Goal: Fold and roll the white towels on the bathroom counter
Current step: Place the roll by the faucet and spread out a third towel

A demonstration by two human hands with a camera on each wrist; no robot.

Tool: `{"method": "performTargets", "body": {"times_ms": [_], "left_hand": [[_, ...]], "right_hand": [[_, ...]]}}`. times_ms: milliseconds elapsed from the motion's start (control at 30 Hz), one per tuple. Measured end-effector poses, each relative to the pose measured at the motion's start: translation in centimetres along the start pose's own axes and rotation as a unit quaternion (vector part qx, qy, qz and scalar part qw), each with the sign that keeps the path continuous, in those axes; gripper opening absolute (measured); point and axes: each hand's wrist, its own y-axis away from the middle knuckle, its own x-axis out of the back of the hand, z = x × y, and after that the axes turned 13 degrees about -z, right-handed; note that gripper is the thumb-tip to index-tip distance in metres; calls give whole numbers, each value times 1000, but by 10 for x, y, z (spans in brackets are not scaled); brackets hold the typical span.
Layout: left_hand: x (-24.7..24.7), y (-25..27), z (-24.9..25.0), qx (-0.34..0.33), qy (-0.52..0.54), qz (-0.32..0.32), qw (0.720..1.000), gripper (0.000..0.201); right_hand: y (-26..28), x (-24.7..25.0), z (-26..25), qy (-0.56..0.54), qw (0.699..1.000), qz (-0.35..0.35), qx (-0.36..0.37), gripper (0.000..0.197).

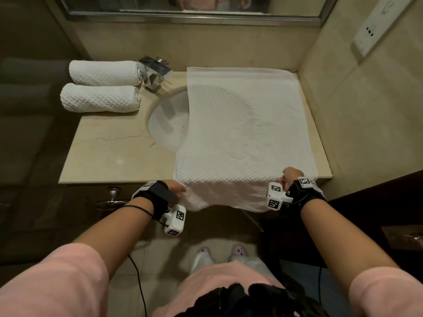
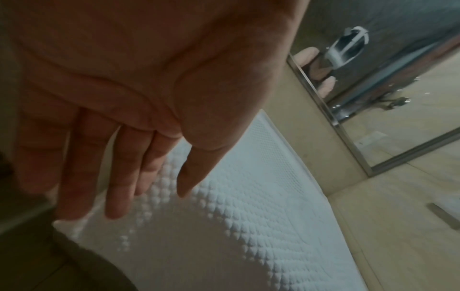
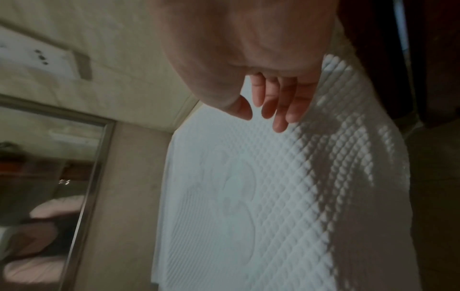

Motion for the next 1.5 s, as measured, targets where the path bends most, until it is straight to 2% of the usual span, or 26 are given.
{"method": "performTargets", "body": {"times_ms": [67, 167, 233, 333, 433, 667, 767, 867, 967, 1067, 1133, 1300, 1400, 1500], "left_hand": [[6, 8, 7, -7, -33, 5, 999, 39], [21, 20, 19, -27, -46, 27, 998, 37], [36, 24, 26, -51, -26, 30, 998, 36], [57, 26, 34, -68, 71, -10, 995, 33], [67, 32, 53, -84, 89, -7, 992, 18], [85, 13, 110, -112, 50, 85, 989, 14], [92, 4, 127, -112, 58, 96, 987, 17], [96, -6, 137, -103, 78, 85, 988, 34], [103, -18, 143, -93, 92, 68, 989, 41], [118, -28, 151, -88, 100, 55, 990, 37], [129, -36, 161, -90, 98, 40, 990, 27], [159, -59, 180, -96, 36, -8, 995, 27], [176, -79, 187, -76, -20, -39, 996, 15], [190, -95, 194, -70, -70, -48, 994, 24]], "right_hand": [[6, -16, -19, -121, 992, 25, -14, 15], [17, -39, -45, -127, 992, 11, 20, 19], [18, -53, -60, -111, 993, -15, 47, 25], [17, -70, -79, -46, 992, -62, 100, 33], [10, -80, -91, -14, 986, -97, 138, 27], [-12, -86, -137, 83, 971, -182, 131, 19], [-23, -89, -160, 144, 963, -193, 123, 20], [-32, -98, -181, 187, 955, -189, 135, 12], [-38, -110, -198, 236, 942, -197, 135, 22], [-43, -126, -207, 282, 929, -204, 127, 16], [-49, -136, -210, 311, 920, -202, 124, 17], [-63, -166, -207, 374, 897, -211, 107, 30], [-62, -185, -202, 420, 882, -195, 83, 40], [-62, -206, -197, 436, 875, -206, 42, 41]]}}
